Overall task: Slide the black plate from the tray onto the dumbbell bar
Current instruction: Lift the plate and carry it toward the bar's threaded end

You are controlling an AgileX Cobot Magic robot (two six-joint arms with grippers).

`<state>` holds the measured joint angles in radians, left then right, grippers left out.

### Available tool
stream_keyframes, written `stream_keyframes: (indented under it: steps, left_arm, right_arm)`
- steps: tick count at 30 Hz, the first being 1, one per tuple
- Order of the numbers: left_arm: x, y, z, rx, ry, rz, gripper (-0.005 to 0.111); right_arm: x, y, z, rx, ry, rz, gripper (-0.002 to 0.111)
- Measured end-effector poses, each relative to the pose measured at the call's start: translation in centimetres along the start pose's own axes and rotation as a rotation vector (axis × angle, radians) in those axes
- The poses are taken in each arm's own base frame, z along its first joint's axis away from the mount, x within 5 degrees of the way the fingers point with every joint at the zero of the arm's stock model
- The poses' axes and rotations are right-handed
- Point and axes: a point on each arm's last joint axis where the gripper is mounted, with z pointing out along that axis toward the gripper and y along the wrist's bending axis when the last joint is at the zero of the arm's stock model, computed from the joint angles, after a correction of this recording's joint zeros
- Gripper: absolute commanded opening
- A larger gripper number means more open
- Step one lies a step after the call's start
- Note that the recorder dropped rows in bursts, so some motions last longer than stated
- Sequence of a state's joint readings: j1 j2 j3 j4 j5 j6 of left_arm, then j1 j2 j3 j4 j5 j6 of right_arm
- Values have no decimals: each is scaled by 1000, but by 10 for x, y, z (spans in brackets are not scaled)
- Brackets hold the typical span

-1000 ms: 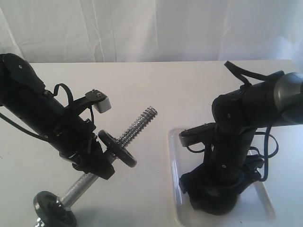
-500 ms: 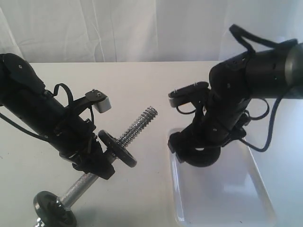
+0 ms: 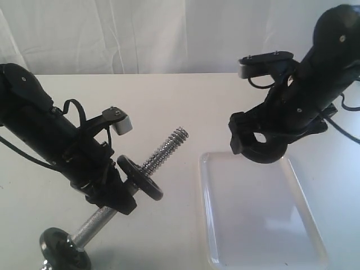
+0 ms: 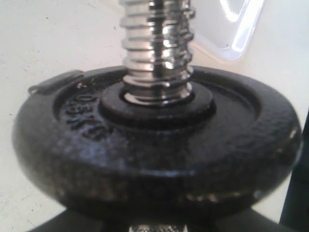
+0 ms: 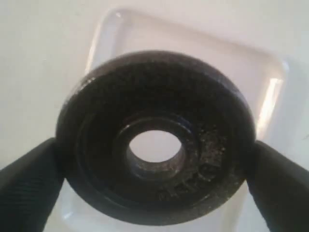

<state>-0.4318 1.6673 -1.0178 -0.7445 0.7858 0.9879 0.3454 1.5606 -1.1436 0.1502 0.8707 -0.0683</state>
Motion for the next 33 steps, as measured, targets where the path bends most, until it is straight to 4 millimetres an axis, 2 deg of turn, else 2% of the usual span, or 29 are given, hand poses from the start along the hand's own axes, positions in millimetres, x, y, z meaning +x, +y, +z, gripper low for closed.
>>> stream_keyframes:
  steps: [7, 13, 25, 33]
  left_arm:
    - [0, -5, -1, 46, 3, 60, 0]
    - [1, -6, -2, 57, 5, 88, 0]
    - [2, -11, -2, 103, 13, 177, 0]
    - [2, -12, -3, 112, 15, 195, 0]
  right_arm:
    - [0, -10, -16, -363, -4, 13, 0]
    - [-5, -15, -26, -676, -85, 9, 0]
    - [-16, -23, 16, -764, -37, 112, 0]
    - [-17, -24, 22, -774, -16, 181, 0]
